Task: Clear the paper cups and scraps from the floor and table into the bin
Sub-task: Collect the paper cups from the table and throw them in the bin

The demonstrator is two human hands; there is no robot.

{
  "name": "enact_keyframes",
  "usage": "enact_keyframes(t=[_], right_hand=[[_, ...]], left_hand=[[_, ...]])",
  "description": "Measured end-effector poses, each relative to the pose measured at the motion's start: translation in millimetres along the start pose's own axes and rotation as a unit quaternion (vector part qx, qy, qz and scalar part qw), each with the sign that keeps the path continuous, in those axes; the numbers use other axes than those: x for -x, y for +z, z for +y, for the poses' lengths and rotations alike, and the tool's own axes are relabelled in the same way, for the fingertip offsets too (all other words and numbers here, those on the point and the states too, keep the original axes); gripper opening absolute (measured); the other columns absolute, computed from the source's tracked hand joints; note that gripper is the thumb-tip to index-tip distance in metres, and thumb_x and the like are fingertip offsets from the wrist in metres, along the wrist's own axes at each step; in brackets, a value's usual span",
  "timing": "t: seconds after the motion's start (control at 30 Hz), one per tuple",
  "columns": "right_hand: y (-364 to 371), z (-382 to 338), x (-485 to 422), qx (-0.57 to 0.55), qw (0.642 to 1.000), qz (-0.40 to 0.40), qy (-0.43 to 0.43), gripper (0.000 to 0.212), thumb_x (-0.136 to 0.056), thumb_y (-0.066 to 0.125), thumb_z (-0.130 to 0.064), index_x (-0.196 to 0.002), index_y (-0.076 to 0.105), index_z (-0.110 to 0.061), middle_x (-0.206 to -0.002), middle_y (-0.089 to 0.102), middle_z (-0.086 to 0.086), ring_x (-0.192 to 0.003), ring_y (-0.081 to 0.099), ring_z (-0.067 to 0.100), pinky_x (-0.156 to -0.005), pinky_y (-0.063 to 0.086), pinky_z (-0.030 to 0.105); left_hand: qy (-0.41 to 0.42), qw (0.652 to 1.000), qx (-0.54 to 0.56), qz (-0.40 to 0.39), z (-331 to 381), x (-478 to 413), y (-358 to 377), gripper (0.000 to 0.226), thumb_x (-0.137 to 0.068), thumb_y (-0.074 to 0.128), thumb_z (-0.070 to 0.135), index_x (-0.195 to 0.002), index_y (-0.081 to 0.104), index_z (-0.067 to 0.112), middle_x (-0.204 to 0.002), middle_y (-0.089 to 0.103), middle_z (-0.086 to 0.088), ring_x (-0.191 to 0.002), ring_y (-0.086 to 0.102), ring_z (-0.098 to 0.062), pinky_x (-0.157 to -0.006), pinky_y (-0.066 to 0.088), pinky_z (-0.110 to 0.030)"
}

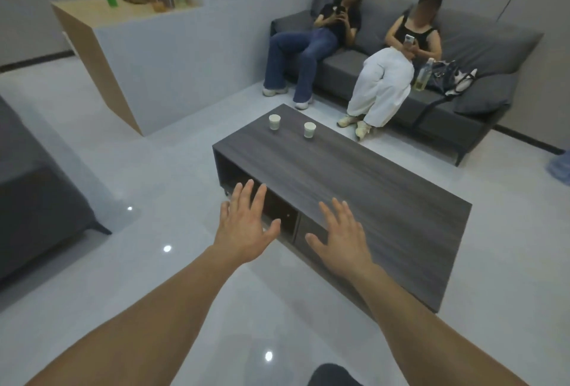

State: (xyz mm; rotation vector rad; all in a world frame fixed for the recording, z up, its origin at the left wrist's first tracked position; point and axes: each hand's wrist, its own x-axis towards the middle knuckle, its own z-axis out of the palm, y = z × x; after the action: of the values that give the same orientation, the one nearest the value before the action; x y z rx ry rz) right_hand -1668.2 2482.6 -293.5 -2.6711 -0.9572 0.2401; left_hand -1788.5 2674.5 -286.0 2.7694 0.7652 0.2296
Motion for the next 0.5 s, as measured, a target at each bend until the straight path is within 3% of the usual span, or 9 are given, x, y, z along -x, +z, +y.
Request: enact_keyframes(t=[0.5], right_hand=[[20, -49, -313, -0.027, 0.997, -0.044, -0.058, 0.077, -0.093, 0.044, -0.059, -0.155, 0.010, -0.029, -0.164, -0.002, -0.001, -0.150, -0.008, 0.018, -0.121, 0.010, 0.043]], left_hand=[[-0.051, 0.998, -0.035, -0.019, -97, -268, -2, 0.090, -0.084, 0.043, 0.065, -0.151, -0.004, 0.026, -0.160, -0.004, -0.002, -0.146, -0.010, -0.023, -0.116, 0.009, -0.048]])
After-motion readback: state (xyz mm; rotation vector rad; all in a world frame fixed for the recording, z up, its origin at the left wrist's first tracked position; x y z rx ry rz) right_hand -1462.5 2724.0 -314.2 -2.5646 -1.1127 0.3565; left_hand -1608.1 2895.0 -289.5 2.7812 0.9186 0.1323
